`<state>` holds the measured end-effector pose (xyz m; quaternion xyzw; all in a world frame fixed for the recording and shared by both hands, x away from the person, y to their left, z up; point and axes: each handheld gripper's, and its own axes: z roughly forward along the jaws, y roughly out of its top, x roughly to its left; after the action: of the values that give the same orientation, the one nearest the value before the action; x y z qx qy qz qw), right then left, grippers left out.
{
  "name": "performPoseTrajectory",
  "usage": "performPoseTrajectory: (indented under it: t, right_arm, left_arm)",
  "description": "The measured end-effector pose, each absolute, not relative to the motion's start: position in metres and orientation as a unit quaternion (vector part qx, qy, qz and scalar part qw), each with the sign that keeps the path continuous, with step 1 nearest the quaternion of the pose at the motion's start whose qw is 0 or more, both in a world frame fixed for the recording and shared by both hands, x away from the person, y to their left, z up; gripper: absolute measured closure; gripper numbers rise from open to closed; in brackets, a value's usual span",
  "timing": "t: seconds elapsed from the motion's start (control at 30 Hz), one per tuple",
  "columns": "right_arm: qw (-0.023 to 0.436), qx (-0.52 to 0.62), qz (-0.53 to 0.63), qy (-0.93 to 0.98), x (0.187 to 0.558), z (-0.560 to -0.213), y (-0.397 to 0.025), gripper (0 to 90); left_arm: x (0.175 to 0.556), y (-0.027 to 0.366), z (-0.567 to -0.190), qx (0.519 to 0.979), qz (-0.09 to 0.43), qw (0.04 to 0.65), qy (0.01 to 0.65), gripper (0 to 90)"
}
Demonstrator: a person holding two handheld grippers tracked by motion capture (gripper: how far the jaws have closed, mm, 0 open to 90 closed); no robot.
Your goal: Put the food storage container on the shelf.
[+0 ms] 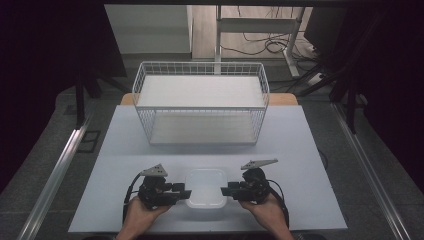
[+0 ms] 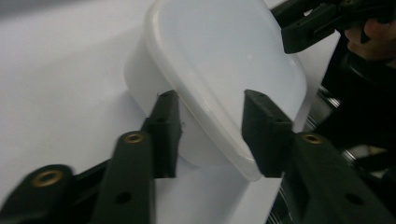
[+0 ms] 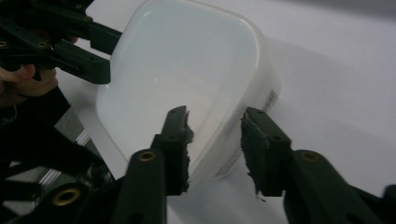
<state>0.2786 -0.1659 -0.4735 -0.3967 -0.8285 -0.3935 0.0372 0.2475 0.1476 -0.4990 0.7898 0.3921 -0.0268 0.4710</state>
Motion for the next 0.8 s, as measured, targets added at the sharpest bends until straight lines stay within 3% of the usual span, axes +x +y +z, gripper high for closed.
performPoseTrajectory:
  t: [0.17, 0.27, 0.43, 0.8]
  right_arm:
    - [0.020, -0.410, -0.416, -0.811, 0.2770, -0.4692, -0.1702, 76.3]
    - [0.009, -0.411, -0.418, -0.810, 0.2761, -0.4697, -0.1700, 78.2]
    - [-0.017, -0.403, -0.418, -0.814, 0.2728, -0.4699, -0.1654, 78.3]
    - [-0.029, -0.397, -0.446, -0.801, 0.2759, -0.4622, -0.1676, 78.2]
  left_arm:
    - [0.2480, 0.1536, -0.4987, 0.766, -0.018, 0.496, 0.408, 75.2]
    - [0.2478, 0.1545, -0.4986, 0.761, -0.015, 0.501, 0.413, 78.6]
    - [0.2475, 0.1556, -0.4972, 0.759, -0.006, 0.501, 0.416, 80.5]
    - [0.2522, 0.1560, -0.4894, 0.751, -0.007, 0.510, 0.420, 80.7]
